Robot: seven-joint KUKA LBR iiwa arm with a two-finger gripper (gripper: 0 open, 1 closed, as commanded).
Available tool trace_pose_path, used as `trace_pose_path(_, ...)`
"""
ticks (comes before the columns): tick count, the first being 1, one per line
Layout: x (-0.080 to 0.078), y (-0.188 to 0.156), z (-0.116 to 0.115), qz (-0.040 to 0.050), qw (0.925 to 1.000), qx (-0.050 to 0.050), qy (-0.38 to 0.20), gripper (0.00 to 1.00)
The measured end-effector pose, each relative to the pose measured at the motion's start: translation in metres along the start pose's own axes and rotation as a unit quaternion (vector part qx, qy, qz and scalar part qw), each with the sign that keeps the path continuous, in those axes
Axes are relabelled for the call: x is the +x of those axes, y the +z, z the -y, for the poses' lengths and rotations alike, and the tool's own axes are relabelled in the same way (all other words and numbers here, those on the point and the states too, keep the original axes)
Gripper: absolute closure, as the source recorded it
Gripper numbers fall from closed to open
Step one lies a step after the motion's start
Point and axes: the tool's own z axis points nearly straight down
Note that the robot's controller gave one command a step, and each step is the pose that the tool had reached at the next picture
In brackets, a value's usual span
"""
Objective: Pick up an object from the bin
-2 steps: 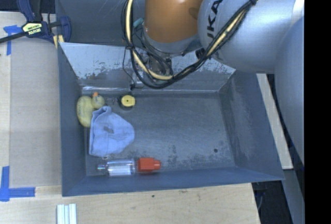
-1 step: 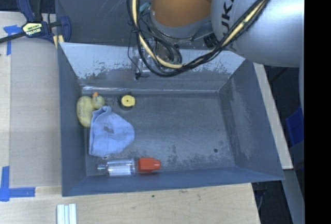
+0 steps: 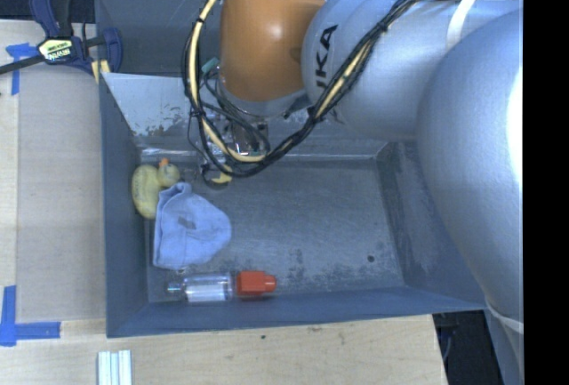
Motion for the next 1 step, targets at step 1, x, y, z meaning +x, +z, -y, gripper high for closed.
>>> trace_pose_path(1,0.0145,-0.0028,-0.0352,0.0025,0.9997,-0.001,0.025,1.0)
